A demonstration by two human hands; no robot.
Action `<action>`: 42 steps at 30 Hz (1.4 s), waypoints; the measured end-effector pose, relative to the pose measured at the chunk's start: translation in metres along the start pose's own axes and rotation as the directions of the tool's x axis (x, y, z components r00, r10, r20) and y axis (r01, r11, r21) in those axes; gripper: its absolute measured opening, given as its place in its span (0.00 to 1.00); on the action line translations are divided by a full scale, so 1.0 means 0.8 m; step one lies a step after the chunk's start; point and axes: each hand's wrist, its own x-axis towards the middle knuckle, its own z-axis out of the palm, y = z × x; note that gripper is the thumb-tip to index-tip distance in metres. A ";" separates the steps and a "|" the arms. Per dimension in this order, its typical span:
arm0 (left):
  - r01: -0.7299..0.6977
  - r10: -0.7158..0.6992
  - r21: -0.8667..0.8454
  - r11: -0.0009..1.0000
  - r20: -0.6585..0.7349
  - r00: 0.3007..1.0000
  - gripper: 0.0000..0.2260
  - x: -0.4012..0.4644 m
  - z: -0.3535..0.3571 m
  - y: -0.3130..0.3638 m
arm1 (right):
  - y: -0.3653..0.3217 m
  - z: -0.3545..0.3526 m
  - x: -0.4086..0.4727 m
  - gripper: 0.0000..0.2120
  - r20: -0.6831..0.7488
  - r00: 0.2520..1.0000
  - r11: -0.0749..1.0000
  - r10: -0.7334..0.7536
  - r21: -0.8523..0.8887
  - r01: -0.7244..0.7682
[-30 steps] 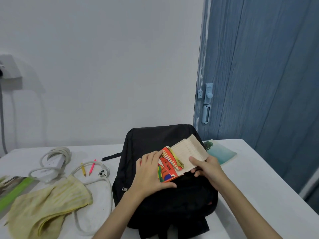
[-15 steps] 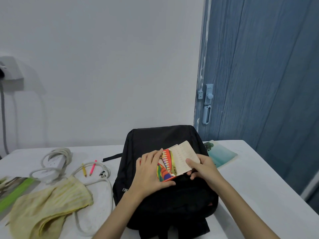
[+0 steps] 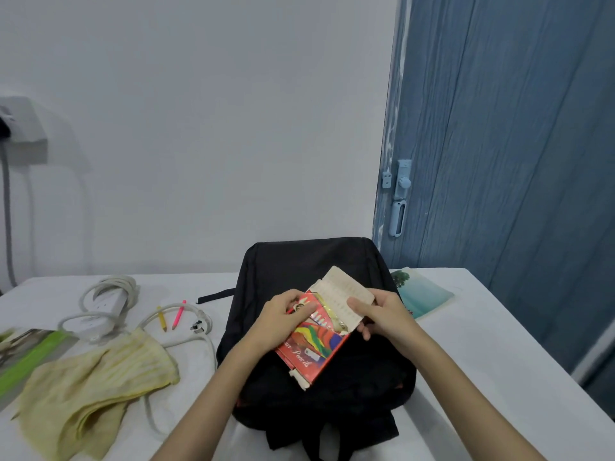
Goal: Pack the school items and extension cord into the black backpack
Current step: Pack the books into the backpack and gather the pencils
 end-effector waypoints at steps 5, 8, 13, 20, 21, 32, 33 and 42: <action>0.049 -0.113 -0.370 0.928 -0.153 0.982 0.07 -0.017 -0.002 -0.010 | -0.007 0.017 -0.003 0.15 0.127 0.989 0.992 0.071 0.096 -0.084; 0.088 -0.194 -0.472 0.877 -0.179 0.965 0.07 -0.029 -0.003 -0.015 | -0.006 0.036 -0.003 0.17 0.219 0.973 0.997 0.068 0.015 -0.073; 0.144 -0.299 -0.518 0.843 -0.230 0.926 0.04 -0.050 -0.022 -0.026 | 0.004 0.038 -0.004 0.12 0.185 0.982 0.998 0.028 -0.067 -0.016; 0.269 -0.351 -0.504 0.821 -0.073 0.934 0.10 -0.070 -0.008 -0.020 | 0.057 -0.049 -0.027 0.11 -0.619 0.780 0.968 -0.096 -0.241 -0.071; 0.259 -0.337 -0.512 0.819 -0.064 0.939 0.09 -0.069 0.003 -0.013 | 0.065 -0.057 -0.035 0.15 -0.611 0.791 0.979 0.034 -0.137 -0.148; 0.067 -0.025 -0.360 0.931 0.122 0.992 0.10 -0.015 0.158 0.082 | 0.043 -0.111 -0.112 0.15 -0.184 0.969 0.984 0.163 0.100 -0.147; 0.027 0.016 -0.306 0.952 0.136 0.991 0.12 -0.013 0.172 0.087 | 0.048 -0.125 -0.117 0.12 -0.247 0.955 0.981 0.162 0.141 -0.130; -0.039 -0.063 0.816 0.577 0.092 0.994 0.28 -0.025 0.197 0.069 | 0.106 -0.200 -0.134 0.09 -0.613 0.760 0.900 0.215 -0.178 -0.398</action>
